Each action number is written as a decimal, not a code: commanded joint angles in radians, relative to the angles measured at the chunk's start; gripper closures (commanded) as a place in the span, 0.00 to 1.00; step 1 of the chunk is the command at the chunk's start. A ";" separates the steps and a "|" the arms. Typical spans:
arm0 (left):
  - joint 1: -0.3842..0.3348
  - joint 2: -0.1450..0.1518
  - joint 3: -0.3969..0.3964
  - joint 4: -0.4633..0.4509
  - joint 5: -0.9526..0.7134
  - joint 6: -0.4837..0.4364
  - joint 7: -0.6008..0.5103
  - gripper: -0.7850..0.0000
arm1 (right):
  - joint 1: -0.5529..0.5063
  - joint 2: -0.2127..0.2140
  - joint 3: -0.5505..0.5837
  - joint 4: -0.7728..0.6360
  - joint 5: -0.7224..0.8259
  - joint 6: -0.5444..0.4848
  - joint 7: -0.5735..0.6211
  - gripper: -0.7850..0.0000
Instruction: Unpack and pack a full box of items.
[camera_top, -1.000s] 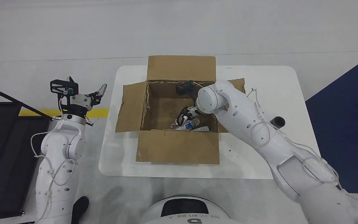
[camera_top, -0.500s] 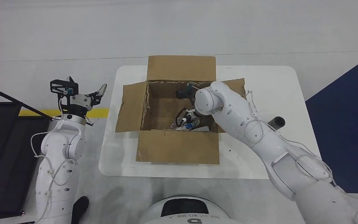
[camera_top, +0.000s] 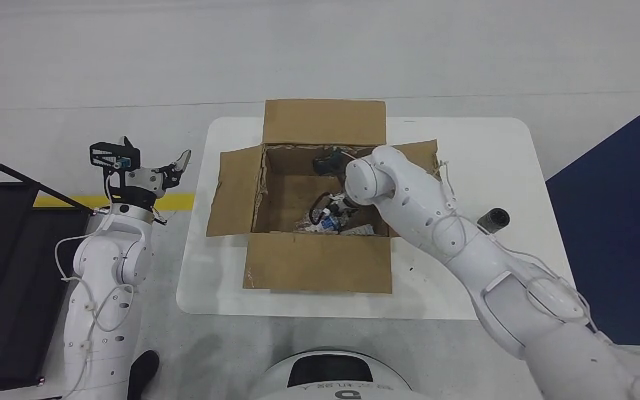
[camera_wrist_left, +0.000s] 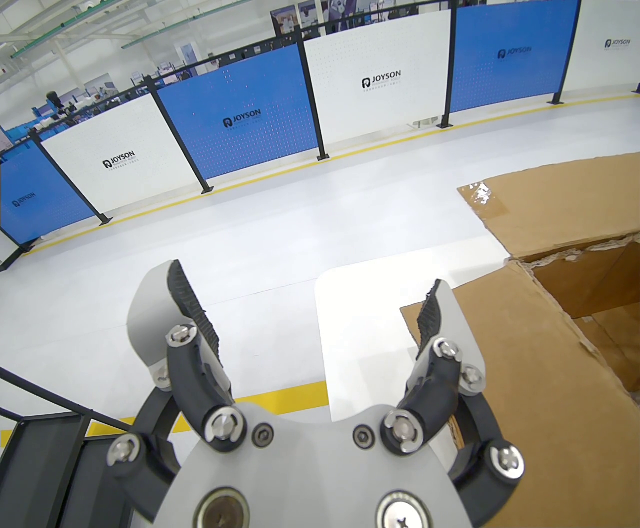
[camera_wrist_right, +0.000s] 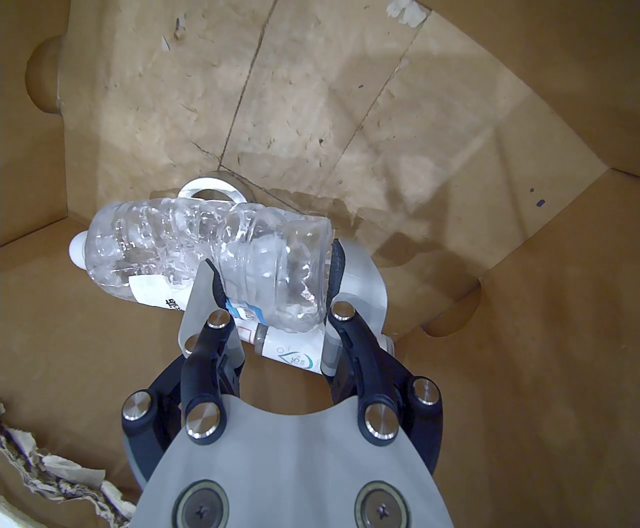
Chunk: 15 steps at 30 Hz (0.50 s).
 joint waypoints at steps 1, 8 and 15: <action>0.000 0.000 0.000 0.000 0.000 0.000 0.000 0.00 | -0.013 0.010 0.021 -0.045 -0.016 0.001 -0.013 1.00; 0.000 0.000 0.000 0.000 0.000 0.000 0.000 0.00 | -0.156 0.085 0.165 -0.353 -0.138 0.030 -0.021 1.00; 0.000 0.000 0.000 0.000 0.000 0.000 0.000 0.00 | -0.337 0.149 0.317 -0.592 -0.250 0.032 0.017 1.00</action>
